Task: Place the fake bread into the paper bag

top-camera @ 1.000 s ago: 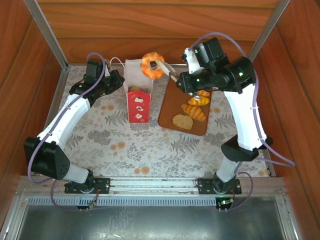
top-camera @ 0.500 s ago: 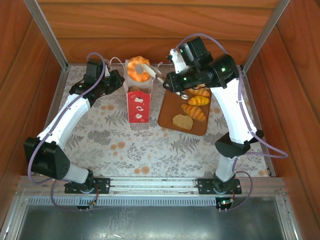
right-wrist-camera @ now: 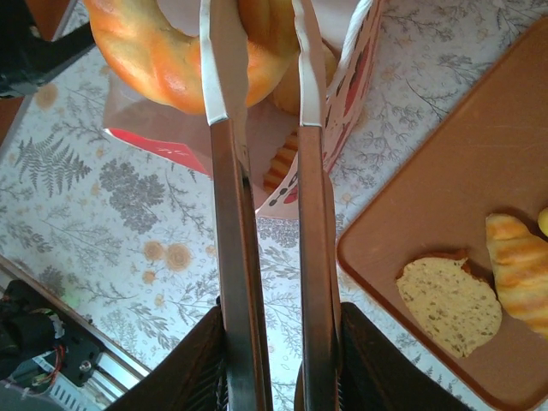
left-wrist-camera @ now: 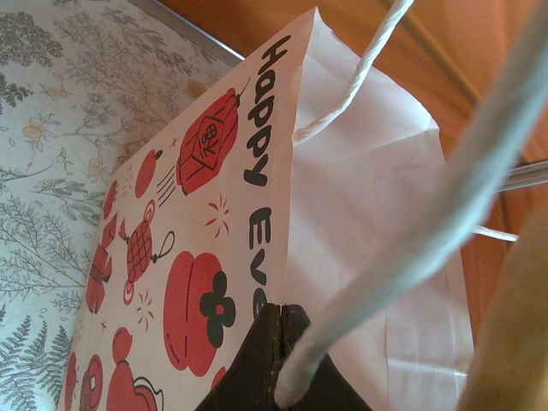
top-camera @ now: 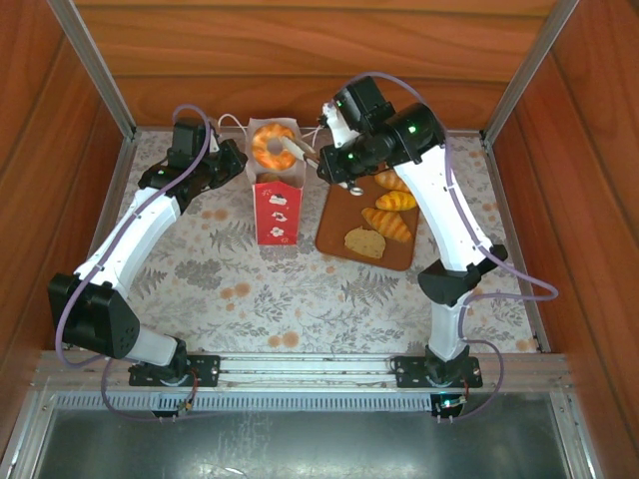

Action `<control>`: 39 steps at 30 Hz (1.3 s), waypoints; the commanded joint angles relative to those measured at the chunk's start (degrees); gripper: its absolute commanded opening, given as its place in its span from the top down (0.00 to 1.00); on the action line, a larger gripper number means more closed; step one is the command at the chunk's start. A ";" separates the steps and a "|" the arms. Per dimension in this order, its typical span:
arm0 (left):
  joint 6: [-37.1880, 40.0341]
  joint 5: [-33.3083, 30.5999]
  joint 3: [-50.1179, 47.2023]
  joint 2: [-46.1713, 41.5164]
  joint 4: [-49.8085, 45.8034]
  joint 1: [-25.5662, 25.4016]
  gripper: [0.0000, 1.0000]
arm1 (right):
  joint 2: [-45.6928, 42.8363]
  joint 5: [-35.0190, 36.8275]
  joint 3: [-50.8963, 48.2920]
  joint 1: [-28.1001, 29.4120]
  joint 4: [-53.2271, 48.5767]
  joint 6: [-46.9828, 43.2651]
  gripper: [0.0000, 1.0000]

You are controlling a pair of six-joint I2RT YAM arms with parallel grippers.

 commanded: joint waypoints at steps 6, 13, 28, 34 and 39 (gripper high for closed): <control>0.36 -1.35 -0.75 -1.09 0.33 -0.31 1.00 | 2.75 2.50 -0.20 0.53 -0.15 -2.14 0.66; 0.70 -1.62 -0.75 -1.16 0.26 -0.35 1.00 | 4.16 4.69 -0.24 0.53 -1.76 -2.50 0.65; 0.71 -1.75 -1.28 -1.62 0.30 -0.26 1.00 | 6.25 5.93 0.03 0.53 -4.80 -3.29 0.63; 0.54 -1.73 -1.54 -1.81 0.34 -0.31 1.00 | 6.20 6.13 -0.16 0.53 -5.18 -3.46 0.62; 0.27 -1.53 -1.70 -2.05 0.36 -0.30 1.00 | 6.23 6.17 -0.14 0.53 -5.23 -3.46 0.60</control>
